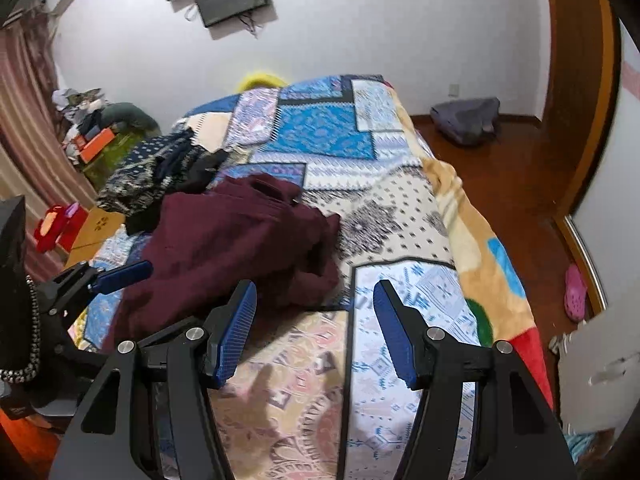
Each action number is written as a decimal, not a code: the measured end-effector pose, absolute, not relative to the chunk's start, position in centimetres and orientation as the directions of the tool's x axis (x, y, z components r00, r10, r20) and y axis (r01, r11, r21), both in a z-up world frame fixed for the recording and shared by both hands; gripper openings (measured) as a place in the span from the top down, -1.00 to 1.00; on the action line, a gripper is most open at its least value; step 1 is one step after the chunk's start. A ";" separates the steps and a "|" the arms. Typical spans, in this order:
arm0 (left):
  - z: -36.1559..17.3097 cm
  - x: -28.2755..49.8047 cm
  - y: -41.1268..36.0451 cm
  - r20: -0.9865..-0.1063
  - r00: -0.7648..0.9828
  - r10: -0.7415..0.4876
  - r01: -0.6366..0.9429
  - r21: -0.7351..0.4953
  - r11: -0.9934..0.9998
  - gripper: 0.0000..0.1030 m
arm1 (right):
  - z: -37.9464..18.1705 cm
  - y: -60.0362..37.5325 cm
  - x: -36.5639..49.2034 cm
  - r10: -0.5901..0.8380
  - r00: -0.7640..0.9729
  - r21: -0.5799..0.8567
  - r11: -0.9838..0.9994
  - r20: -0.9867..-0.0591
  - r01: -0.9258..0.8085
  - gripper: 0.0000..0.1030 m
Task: Fold large clothes
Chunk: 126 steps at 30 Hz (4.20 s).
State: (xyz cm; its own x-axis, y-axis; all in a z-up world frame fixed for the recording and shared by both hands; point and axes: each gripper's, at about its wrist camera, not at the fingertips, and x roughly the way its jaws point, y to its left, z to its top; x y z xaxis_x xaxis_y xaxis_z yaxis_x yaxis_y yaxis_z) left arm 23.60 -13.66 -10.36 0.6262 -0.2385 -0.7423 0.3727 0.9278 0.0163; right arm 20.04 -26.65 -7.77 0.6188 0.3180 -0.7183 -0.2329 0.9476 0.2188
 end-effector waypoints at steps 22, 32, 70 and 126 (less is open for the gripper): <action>-17.3 25.8 1.4 -0.853 0.512 -0.102 0.057 -0.085 0.995 -0.85 | -11.4 -19.6 25.8 0.356 0.512 0.168 0.911 -0.782 -0.376 -0.19; -20.3 23.6 1.1 -0.864 0.483 -0.140 0.062 -0.125 0.990 -0.94 | -15.7 -27.5 26.6 0.297 0.436 0.249 0.954 -0.849 -0.164 -0.44; -24.1 32.6 7.8 -0.765 0.341 -0.547 -0.170 -0.622 0.764 -0.94 | -19.0 -25.3 34.2 0.679 0.093 0.659 0.731 -0.728 -0.176 -0.95; 0.3 43.5 27.4 -0.623 0.729 -0.284 0.045 -0.371 0.928 0.43 | -4.3 1.1 48.0 0.818 0.218 0.668 0.563 -0.532 -0.486 0.24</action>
State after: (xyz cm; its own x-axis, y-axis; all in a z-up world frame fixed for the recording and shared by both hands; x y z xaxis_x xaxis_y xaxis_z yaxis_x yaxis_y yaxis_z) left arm 43.52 27.38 0.28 0.7287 -0.2844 -0.6230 0.0452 0.9277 -0.3707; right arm 48.00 1.14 -4.28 0.2178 0.8184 -0.5317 -0.4864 0.5633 0.6679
